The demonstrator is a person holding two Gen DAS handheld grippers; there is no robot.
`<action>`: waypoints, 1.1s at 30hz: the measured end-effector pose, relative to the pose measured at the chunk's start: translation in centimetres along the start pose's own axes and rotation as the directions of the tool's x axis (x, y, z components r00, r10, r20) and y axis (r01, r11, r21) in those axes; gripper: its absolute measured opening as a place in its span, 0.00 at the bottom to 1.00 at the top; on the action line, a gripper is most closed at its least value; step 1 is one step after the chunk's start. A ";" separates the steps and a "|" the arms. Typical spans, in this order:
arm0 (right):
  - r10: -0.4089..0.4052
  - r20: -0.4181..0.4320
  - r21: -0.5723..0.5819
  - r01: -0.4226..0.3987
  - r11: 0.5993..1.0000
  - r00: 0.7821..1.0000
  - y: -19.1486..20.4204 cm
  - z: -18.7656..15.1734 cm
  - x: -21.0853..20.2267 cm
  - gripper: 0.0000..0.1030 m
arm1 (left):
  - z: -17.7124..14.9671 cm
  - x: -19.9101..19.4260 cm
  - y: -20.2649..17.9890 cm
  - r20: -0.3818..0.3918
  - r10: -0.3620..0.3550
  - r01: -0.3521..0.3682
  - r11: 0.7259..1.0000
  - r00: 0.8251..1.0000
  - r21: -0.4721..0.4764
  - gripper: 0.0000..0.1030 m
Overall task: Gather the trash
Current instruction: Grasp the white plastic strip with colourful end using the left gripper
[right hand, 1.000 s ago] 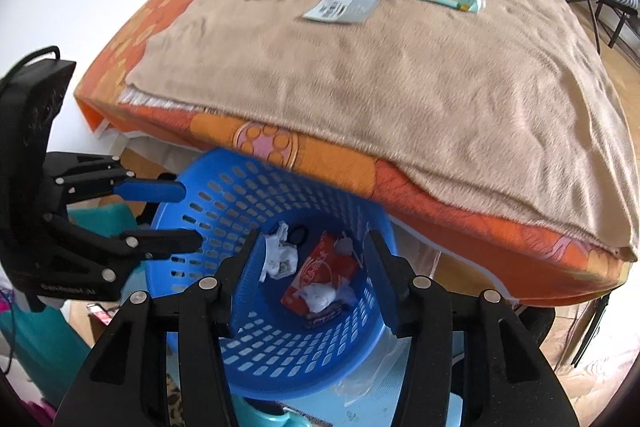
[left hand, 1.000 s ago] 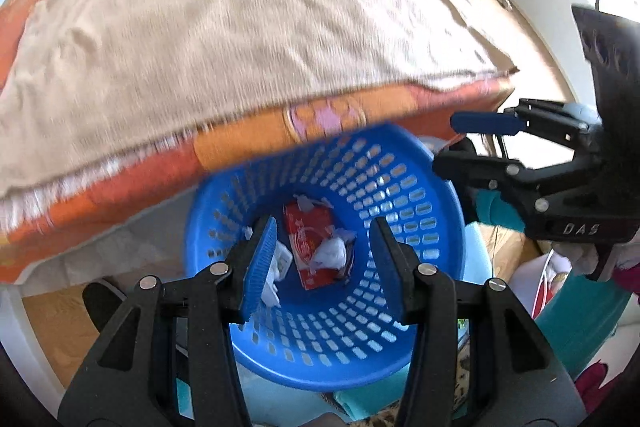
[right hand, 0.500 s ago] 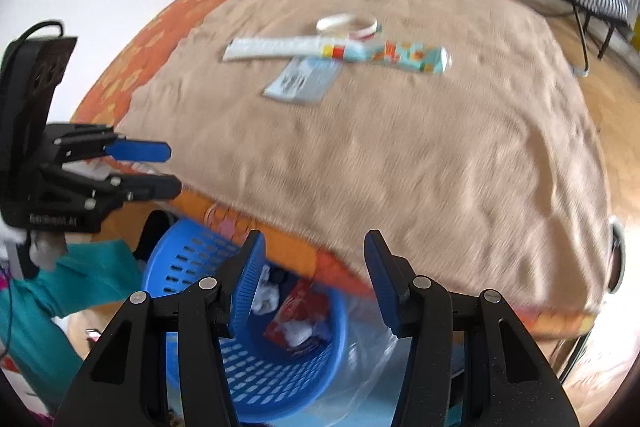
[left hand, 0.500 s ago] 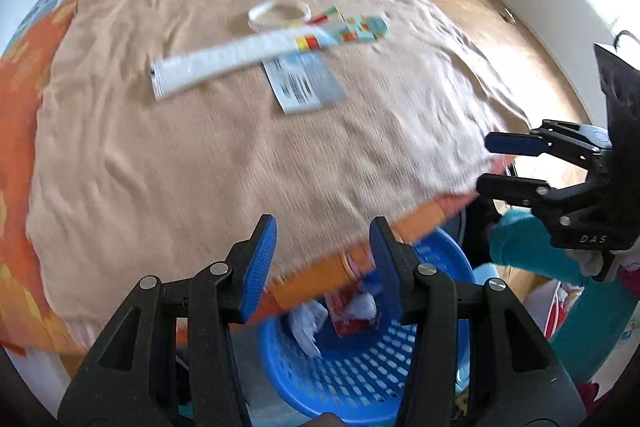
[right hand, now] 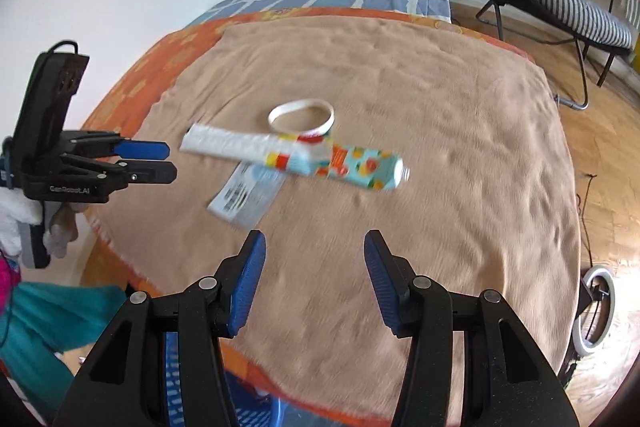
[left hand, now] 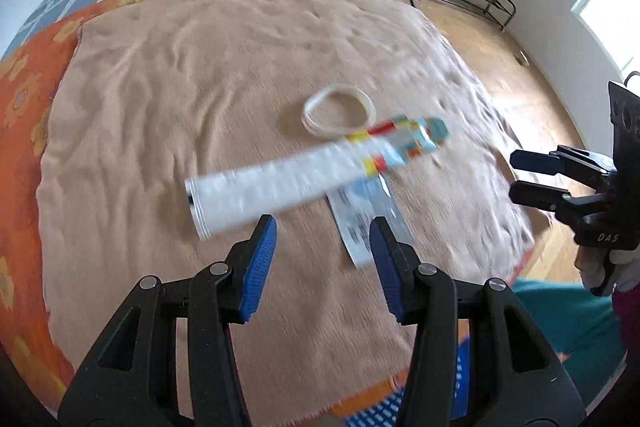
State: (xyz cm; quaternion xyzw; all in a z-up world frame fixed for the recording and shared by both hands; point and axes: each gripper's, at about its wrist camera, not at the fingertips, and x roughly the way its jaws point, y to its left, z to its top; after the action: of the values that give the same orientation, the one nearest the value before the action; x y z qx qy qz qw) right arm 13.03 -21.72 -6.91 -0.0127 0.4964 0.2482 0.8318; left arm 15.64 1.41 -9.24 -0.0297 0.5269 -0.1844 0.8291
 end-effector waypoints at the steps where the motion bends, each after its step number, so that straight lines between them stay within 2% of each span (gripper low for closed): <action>1: 0.009 -0.003 0.024 -0.009 1.000 1.000 -0.6 0.7 0.4 0.49 | 0.5 0.4 0.2 0.000 0.005 -0.005 1.000 1.000 -0.003 0.48; 7: 0.061 -0.009 0.089 -0.060 0.994 0.998 -2.2 4.3 3.1 0.49 | 3.3 3.0 2.1 -0.002 -0.015 0.015 0.997 1.000 -0.070 0.48; 11: 0.057 -0.028 0.098 -0.054 0.994 0.998 -2.5 5.8 5.5 0.49 | 4.3 4.2 3.7 -0.010 -0.048 0.046 0.990 0.999 -0.133 0.48; 16: 0.047 -0.060 0.103 -0.041 0.994 0.997 -3.0 6.8 8.1 0.49 | 4.5 5.4 5.1 -0.027 -0.054 0.049 0.985 0.998 -0.168 0.48; 20: 0.076 -0.081 0.145 -0.064 0.987 0.994 -3.8 6.8 9.4 0.49 | 4.0 6.3 6.4 -0.054 -0.112 0.097 0.970 0.992 -0.224 0.48; 25: 0.115 -0.104 0.205 -0.092 0.974 0.988 -5.0 6.2 10.1 0.49 | 3.1 5.8 6.4 -0.074 -0.126 0.109 0.973 0.989 -0.203 0.48; 33: 0.200 -0.129 0.268 -0.160 0.950 0.971 -6.2 4.2 9.2 0.49 | -0.3 4.5 4.6 -0.138 -0.135 0.116 0.984 0.981 -0.135 0.48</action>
State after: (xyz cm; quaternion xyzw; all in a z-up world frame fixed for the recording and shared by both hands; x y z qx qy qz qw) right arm 22.60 -22.34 -13.81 0.1210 0.5861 0.2554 0.7593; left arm 18.34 4.24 -14.37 -0.1019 0.5940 -0.2044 0.7714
